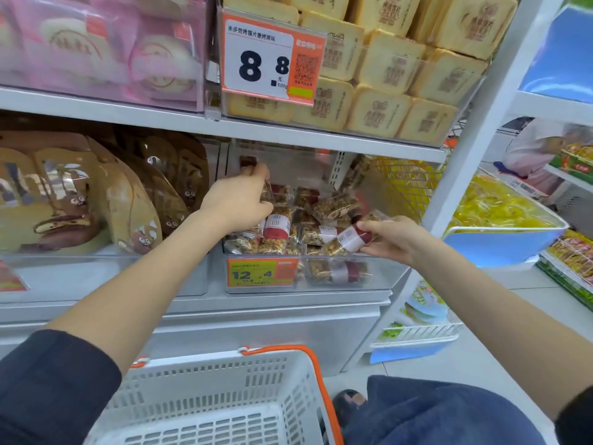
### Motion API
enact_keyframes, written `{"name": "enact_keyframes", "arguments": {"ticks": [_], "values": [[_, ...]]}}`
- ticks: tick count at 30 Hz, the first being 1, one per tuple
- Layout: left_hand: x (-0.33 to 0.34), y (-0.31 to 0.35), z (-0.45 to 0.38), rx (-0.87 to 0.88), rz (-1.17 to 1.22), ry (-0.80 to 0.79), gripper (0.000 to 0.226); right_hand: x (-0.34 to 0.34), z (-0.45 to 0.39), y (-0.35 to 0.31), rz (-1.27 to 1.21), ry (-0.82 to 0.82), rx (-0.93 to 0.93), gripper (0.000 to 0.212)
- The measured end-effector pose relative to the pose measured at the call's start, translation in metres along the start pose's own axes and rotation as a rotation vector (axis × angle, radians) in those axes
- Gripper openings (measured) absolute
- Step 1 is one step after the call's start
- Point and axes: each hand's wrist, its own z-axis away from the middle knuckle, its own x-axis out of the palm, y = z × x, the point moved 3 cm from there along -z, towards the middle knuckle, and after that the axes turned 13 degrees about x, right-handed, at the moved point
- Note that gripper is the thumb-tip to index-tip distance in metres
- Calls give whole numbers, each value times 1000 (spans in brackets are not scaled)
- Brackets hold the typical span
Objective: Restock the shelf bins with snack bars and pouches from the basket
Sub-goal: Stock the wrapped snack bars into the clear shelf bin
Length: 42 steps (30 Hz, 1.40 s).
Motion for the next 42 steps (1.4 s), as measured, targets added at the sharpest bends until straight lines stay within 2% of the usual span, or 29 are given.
{"name": "enact_keyframes", "arguments": {"ticks": [3, 5, 8, 10, 12, 16, 18, 20, 23, 25, 28, 30, 31, 34, 35, 36, 37, 38, 40, 42], "values": [[-1, 0, 0, 1, -6, -5, 39, -4, -11, -3, 234, 137, 55, 48], [0, -1, 0, 7, 0, -3, 38, -8, -15, -7, 400, 170, 147, 39], [1, -1, -1, 9, 7, -3, 38, -17, -17, -10, 398, 119, 268, 16], [1, -2, -1, 8, 7, -6, 38, -19, -17, -5, 420, 88, 328, 12], [0, -2, -1, 10, 9, -3, 38, -16, -18, -4, 630, 100, 347, 23], [0, -2, 0, 18, 31, 3, 38, 4, -12, -26, 1155, 238, 238, 64], [0, -3, 0, 21, 38, 6, 37, 8, -9, -39, 1305, 342, 137, 66], [0, -4, 0, 23, 41, 15, 36, 8, -11, -42, 1400, 407, 16, 57], [0, -3, 0, 22, 41, 23, 35, 9, -18, -23, 1575, 292, 40, 64], [1, -3, 0, 26, 39, 25, 35, 10, -22, -11, 1696, 272, 25, 72], [1, -4, -1, 34, 46, 24, 33, 7, -24, -12, 1698, 252, 19, 62], [2, -4, -1, 40, 47, 30, 33, 3, -23, -19, 1550, 247, 16, 56], [2, -4, -1, 41, 43, 34, 34, 3, -25, -27, 1472, 302, -69, 51], [2, -3, -1, 33, 33, 41, 36, 11, -33, -54, 1396, 573, -545, 22], [1, -2, -2, 31, 30, 40, 37, 19, -36, -58, 1437, 558, -584, 50], [1, -2, -2, 29, 30, 42, 38, 28, -45, -57, 1496, 466, -569, 75], [0, -2, -2, 26, 34, 45, 37, 35, -53, -52, 1559, 382, -538, 87], [0, -1, -2, 23, 36, 48, 36, 42, -59, -47, 1629, 328, -553, 86], [0, -1, -1, 18, 31, 43, 33, 46, -66, -37, 1669, 350, -620, 73], [1, -1, -1, 19, 29, 48, 30, 45, -59, -36, 1439, 452, -678, 68]]}}
